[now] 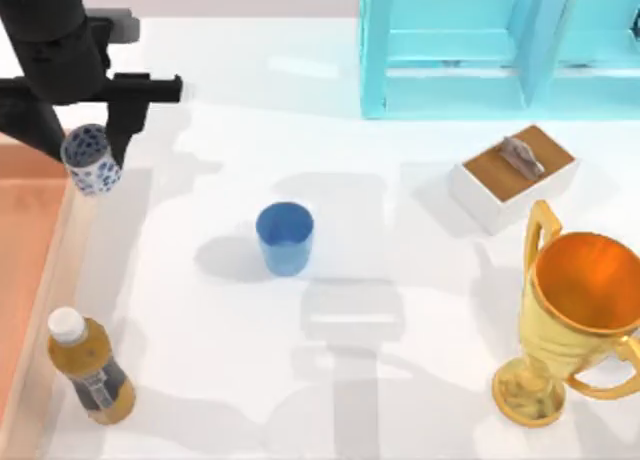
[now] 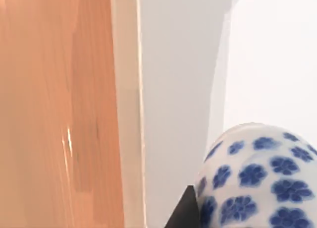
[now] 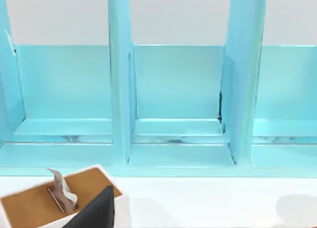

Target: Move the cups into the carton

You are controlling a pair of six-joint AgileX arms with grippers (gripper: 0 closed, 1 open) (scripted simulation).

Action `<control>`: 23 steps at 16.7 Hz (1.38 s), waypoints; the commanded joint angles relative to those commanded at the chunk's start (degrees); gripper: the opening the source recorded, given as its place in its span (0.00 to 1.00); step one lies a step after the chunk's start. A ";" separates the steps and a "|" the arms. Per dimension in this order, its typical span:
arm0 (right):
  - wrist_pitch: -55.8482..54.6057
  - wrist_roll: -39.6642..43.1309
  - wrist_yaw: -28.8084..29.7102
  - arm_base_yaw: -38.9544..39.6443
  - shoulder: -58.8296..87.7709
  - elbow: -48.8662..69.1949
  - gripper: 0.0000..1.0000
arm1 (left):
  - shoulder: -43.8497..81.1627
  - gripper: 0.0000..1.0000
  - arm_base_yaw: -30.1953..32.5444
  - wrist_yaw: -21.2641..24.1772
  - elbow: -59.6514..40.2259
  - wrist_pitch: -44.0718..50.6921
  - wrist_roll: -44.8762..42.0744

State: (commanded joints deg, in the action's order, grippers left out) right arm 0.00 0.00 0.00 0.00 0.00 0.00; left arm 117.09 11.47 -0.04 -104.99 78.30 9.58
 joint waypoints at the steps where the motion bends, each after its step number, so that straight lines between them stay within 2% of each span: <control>1: 0.00 0.00 0.00 0.00 0.00 0.00 1.00 | -1.72 0.00 -1.94 -0.07 1.63 0.44 -1.91; 8: 0.00 0.00 0.00 0.00 0.00 0.00 1.00 | -20.14 0.00 -24.52 -1.12 18.92 4.96 -23.62; 11: 0.00 0.00 0.00 0.00 0.00 0.00 1.00 | -26.35 0.00 -30.87 -1.44 24.59 6.28 -29.97; 18: 0.00 0.00 0.00 0.00 0.00 0.00 1.00 | -27.26 0.00 -31.85 -1.59 26.53 5.47 -31.24; 23: 0.00 0.00 0.00 0.00 0.00 0.00 1.00 | -27.78 0.00 -32.58 -1.56 36.71 -4.00 -31.64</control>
State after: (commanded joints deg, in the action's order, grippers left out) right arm 0.00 0.00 0.00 0.00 0.00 0.00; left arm 89.31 -21.11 -1.60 -68.28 74.31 -22.06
